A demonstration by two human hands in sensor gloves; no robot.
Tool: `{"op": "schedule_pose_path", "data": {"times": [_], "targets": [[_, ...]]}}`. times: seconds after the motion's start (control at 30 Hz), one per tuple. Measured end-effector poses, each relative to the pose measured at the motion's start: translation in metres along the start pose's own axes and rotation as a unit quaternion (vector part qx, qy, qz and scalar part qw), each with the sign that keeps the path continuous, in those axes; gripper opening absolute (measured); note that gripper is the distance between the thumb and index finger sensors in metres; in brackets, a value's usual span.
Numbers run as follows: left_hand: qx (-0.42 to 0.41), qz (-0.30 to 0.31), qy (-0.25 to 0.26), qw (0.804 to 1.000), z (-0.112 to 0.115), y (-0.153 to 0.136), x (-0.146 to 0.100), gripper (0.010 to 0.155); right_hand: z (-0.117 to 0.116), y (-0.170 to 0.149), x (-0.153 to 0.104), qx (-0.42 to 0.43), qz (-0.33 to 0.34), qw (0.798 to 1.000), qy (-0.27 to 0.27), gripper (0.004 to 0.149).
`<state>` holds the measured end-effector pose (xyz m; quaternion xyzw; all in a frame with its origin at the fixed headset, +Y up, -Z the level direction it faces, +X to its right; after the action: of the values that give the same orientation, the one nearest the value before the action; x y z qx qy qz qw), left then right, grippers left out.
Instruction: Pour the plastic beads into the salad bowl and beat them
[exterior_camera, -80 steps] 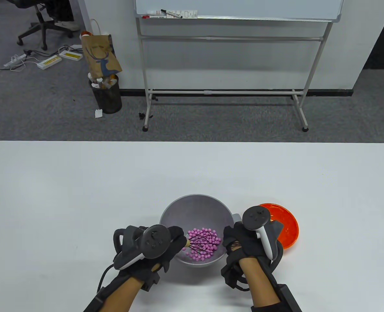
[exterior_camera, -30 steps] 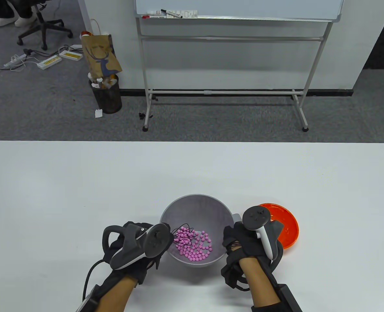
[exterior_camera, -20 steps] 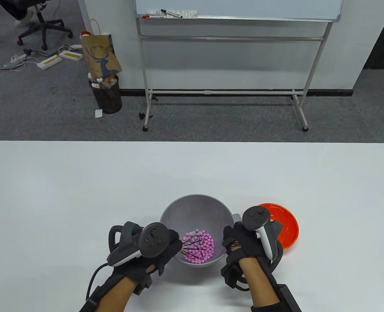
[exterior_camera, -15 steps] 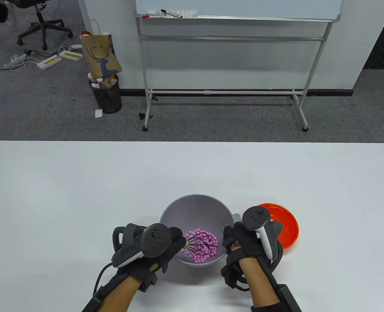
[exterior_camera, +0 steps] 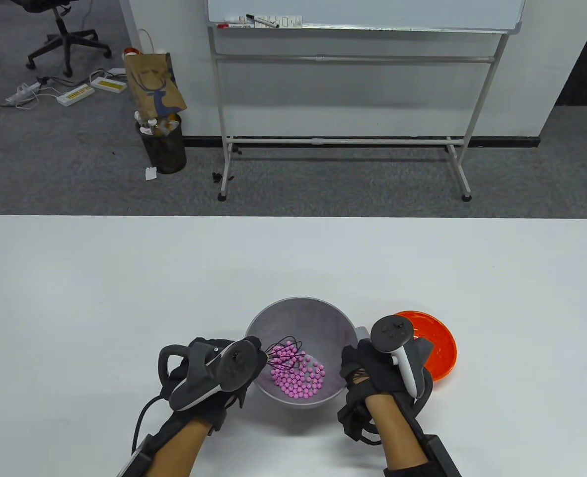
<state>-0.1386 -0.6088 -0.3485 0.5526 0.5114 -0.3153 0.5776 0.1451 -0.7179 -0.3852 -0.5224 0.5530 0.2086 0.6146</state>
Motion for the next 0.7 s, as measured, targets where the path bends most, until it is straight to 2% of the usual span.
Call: {"op": "schedule_pose_path", "data": {"times": [0.13, 0.27, 0.33, 0.4, 0.63, 0.7], "targets": [[0.009, 0.006, -0.033, 0.999, -0.007, 0.009, -0.004, 0.042, 0.0, 0.0, 0.0, 0.0, 0.0, 1.0, 0.0, 0.055], [-0.022, 0.022, -0.066, 0.997, -0.01, 0.017, -0.007, 0.043, 0.0, 0.0, 0.0, 0.0, 0.0, 1.0, 0.0, 0.055], [-0.056, 0.034, -0.078, 0.995, -0.007, 0.018, -0.007, 0.043, 0.0, 0.0, 0.0, 0.0, 0.0, 1.0, 0.0, 0.055], [-0.11, 0.039, -0.091, 0.989, 0.005, 0.017, -0.004, 0.043, 0.0, 0.0, 0.0, 0.0, 0.0, 1.0, 0.0, 0.055], [-0.081, 0.036, -0.027, 0.996, 0.016, 0.017, -0.001, 0.044, 0.0, 0.0, 0.0, 0.0, 0.0, 1.0, 0.0, 0.055], [-0.059, 0.031, 0.006, 0.998, 0.015, 0.016, -0.001, 0.046, 0.0, 0.0, 0.0, 0.0, 0.0, 1.0, 0.0, 0.055]]}}
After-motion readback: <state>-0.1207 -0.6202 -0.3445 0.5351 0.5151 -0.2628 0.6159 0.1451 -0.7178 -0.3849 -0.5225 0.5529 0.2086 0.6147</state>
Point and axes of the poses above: the tracker on the back of each hand, its own y axis roughly to the thumb side, its own x axis roughly from the wrist to the fingertips, z = x × y, the point moved 4 cm from there along x, roughly from the wrist to the fingertips, and after that the axes turned 12 degrees about -x, right-handed, at the moved point
